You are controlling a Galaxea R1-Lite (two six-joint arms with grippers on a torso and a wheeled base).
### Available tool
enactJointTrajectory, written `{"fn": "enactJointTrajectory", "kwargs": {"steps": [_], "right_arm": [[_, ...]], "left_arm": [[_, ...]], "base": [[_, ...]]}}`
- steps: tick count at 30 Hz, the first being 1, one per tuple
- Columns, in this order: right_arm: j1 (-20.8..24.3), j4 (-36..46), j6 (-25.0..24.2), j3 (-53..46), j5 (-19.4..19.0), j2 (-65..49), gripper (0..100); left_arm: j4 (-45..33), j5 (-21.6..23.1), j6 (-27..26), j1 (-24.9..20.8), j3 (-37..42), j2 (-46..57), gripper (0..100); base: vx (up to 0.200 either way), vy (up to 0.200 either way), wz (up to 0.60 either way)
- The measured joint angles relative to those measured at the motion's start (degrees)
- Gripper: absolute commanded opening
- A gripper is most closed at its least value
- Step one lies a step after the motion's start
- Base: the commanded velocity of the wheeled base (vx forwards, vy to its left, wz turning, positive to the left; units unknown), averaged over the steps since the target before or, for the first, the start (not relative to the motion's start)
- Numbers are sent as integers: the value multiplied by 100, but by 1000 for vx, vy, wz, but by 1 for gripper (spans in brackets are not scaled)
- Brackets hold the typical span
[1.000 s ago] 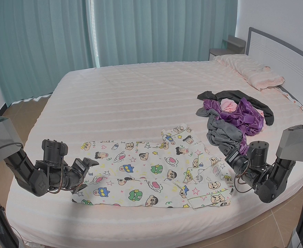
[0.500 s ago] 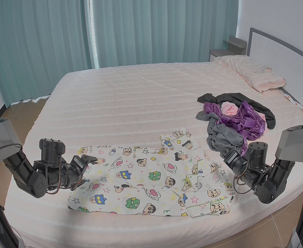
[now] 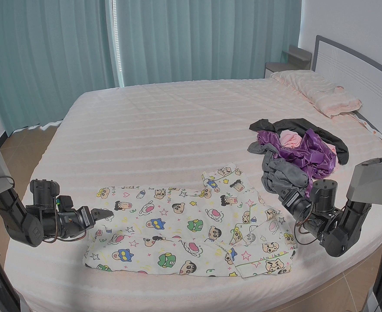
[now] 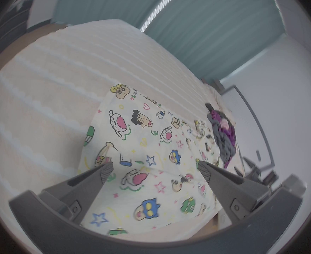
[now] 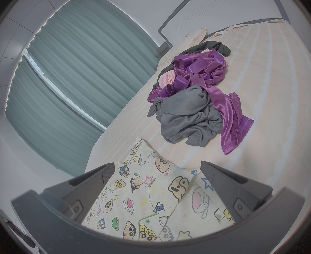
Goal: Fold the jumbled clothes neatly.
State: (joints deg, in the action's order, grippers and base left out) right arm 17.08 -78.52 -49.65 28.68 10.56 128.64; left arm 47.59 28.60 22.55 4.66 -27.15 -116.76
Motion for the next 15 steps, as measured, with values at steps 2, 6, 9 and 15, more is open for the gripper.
{"fn": "enactJointTrajectory", "kwargs": {"steps": [2, 6, 9, 15], "right_arm": [[12, 0, 1, -16, 0, 0, 100], [41, -1, 11, -61, 0, -5, 100], [55, -4, 17, -94, 0, -5, 100], [63, -1, 17, -116, 0, 2, 100]], "left_arm": [[0, 151, -490, 143, 26, -82, 100], [-24, 336, -1273, 344, 20, -347, 100], [-41, 397, -1465, 413, -33, -584, 100], [-55, 408, -1517, 455, -94, -881, 100]], "base": [[0, 0, 0], [0, 0, 0], [0, 0, 0], [0, 0, 0]]}}
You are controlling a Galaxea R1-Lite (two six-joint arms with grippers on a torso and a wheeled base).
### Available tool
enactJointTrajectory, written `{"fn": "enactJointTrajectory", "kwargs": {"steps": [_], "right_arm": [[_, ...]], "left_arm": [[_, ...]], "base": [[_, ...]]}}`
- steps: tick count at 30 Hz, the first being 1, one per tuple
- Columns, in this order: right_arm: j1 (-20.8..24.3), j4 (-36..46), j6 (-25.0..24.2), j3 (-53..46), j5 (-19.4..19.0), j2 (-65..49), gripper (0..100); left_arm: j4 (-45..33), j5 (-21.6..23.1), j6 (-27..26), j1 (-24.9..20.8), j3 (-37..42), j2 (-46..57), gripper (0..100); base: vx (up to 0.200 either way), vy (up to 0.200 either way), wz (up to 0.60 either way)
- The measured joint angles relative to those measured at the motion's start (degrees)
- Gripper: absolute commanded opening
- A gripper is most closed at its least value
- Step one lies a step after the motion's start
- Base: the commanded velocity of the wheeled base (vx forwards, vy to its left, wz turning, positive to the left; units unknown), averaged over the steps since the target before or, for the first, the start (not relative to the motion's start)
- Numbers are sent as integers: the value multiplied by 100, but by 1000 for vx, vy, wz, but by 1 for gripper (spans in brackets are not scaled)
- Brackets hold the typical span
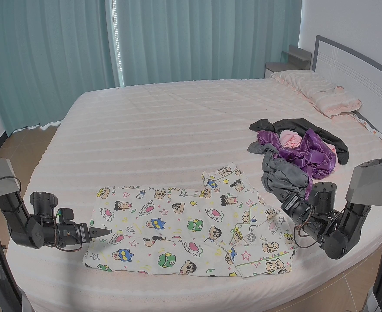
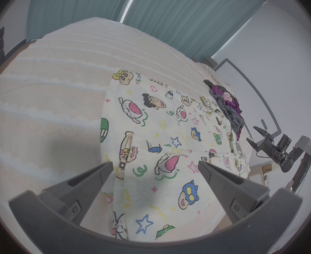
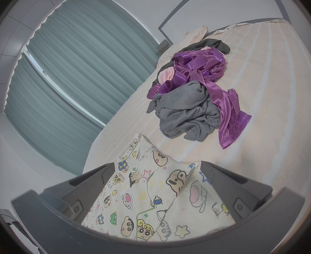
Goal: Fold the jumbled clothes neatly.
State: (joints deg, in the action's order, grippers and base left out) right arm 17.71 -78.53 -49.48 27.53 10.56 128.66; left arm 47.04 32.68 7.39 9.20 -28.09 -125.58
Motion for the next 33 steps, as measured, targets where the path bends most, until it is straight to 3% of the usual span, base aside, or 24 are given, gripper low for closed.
{"fn": "enactJointTrajectory", "kwargs": {"steps": [23, 24, 33], "right_arm": [[11, -2, 0, 1, -2, 41, 100], [11, -2, 0, 1, -2, 43, 100], [22, -2, 9, 9, 0, 98, 100]], "left_arm": [[37, -33, -460, 9, 455, -151, 100], [39, -33, -461, 9, 458, -151, 0], [26, -182, -461, 35, 529, -124, 0]], "base": [[0, 0, 0], [0, 0, 0], [0, 0, 0]]}}
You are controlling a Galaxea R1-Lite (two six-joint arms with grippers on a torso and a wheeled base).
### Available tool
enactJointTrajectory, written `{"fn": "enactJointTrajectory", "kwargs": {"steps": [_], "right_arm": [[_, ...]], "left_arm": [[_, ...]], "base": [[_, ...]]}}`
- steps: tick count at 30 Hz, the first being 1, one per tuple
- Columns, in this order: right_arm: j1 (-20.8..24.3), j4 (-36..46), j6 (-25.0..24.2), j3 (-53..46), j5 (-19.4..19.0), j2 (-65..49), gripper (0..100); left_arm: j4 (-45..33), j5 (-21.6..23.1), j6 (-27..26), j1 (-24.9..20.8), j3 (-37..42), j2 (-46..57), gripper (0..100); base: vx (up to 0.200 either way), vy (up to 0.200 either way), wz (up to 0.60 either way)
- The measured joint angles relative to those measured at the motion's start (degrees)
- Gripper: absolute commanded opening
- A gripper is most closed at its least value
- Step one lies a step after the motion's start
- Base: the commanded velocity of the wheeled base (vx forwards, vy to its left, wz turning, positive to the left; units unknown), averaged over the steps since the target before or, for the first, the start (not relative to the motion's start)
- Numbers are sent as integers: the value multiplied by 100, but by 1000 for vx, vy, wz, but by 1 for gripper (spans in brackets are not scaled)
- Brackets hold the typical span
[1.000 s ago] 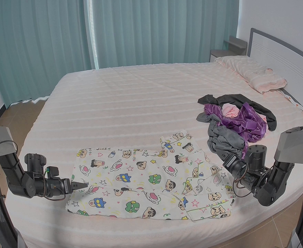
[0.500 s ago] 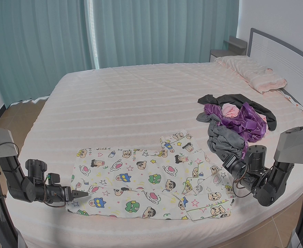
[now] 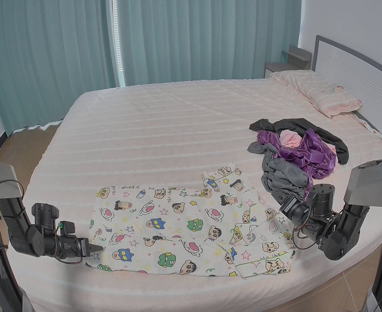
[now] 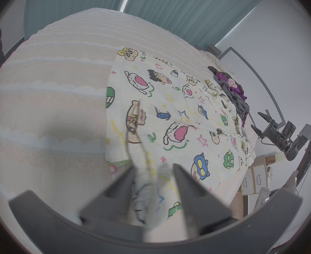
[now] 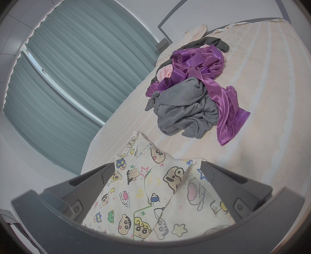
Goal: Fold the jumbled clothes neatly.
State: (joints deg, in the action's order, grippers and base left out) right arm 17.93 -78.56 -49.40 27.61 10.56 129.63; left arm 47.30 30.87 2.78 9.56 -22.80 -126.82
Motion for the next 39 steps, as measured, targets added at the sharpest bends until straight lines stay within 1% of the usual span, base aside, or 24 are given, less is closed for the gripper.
{"fn": "enactJointTrajectory", "kwargs": {"steps": [9, 12, 18, 24, 28, 36, 37, 39], "right_arm": [[56, 2, 0, -13, 0, 24, 100], [69, 2, 0, -17, 0, 27, 100], [69, 0, 0, -17, 0, 29, 100], [76, 0, 0, -20, 0, 33, 100], [100, 0, 0, -24, -2, 35, 100], [113, 0, 0, -28, 0, 35, 100], [113, 0, 0, -28, 0, 35, 100], [113, 0, 0, -28, 0, 35, 100]], "left_arm": [[-23, -172, -78, 6, 293, 256, 0], [-55, -315, -119, 4, 423, 356, 0], [-77, -407, -434, -6, 792, 507, 0], [-77, -675, -688, -28, 1103, 584, 0], [-67, -692, -789, -49, 1265, 607, 0], [-72, -701, -797, -140, 1363, 651, 0], [-74, -703, -797, -151, 1359, 649, 100], [-72, -706, -797, -162, 1348, 642, 100]], "base": [[0, 0, 0], [0, 0, 0], [0, 0, 0], [0, 0, 0], [0, 0, 0], [0, 0, 0], [0, 0, 0], [0, 0, 0]]}}
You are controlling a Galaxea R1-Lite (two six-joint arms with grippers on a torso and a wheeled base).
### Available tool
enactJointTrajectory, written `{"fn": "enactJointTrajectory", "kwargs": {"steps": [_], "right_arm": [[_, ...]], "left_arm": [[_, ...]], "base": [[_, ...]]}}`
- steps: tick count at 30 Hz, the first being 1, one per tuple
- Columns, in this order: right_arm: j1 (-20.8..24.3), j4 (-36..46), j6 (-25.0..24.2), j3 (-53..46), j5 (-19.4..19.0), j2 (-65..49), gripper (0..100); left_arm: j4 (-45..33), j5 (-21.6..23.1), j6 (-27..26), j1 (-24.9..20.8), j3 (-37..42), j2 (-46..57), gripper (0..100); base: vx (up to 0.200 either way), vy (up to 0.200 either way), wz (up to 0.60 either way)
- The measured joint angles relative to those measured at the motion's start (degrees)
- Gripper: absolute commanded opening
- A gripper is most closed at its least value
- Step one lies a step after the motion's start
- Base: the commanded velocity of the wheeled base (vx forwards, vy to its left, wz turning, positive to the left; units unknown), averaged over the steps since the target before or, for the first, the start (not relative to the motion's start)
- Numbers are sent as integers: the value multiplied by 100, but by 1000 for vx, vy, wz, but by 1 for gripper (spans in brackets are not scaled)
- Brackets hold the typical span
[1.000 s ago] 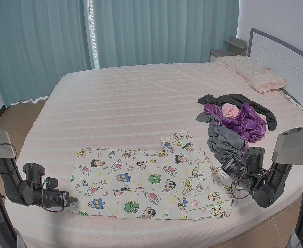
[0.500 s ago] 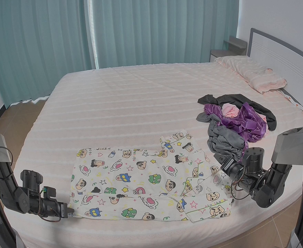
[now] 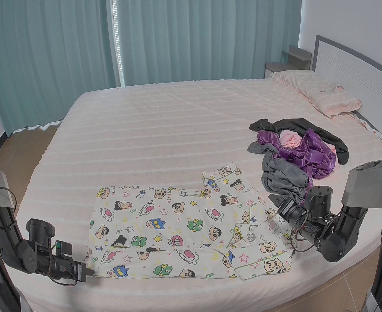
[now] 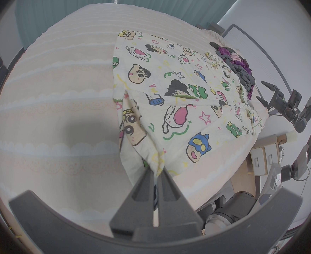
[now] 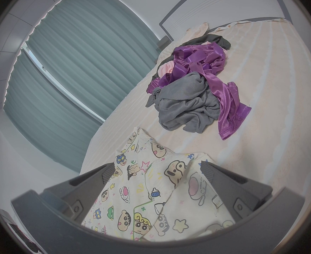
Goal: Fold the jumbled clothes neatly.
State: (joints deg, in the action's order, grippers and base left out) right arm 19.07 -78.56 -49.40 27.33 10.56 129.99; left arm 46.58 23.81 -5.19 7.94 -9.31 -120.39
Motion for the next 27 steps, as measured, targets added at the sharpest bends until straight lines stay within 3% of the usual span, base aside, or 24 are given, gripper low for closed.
{"fn": "enactJointTrajectory", "kwargs": {"steps": [7, 12, 18, 21, 27], "right_arm": [[-60, 0, 260, -74, -16, -33, 100], [-193, -95, 591, -346, -363, -118, 100], [-451, -443, 1040, -772, -1581, -162, 100], [-684, -550, 1537, -995, -2235, -124, 100], [-1119, -638, 2137, -1287, -2957, 107, 100]], "left_arm": [[22, -2, 22, 30, -22, -11, 100], [55, 41, 178, 179, -155, 16, 100], [63, 332, 889, 269, -505, 165, 100], [55, 556, 1120, 283, -778, 201, 100], [66, 837, 1274, 254, -1180, -33, 100]], "base": [[0, 0, 0], [0, 0, 0], [0, 0, 0], [0, 0, 0], [0, 0, 0]]}}
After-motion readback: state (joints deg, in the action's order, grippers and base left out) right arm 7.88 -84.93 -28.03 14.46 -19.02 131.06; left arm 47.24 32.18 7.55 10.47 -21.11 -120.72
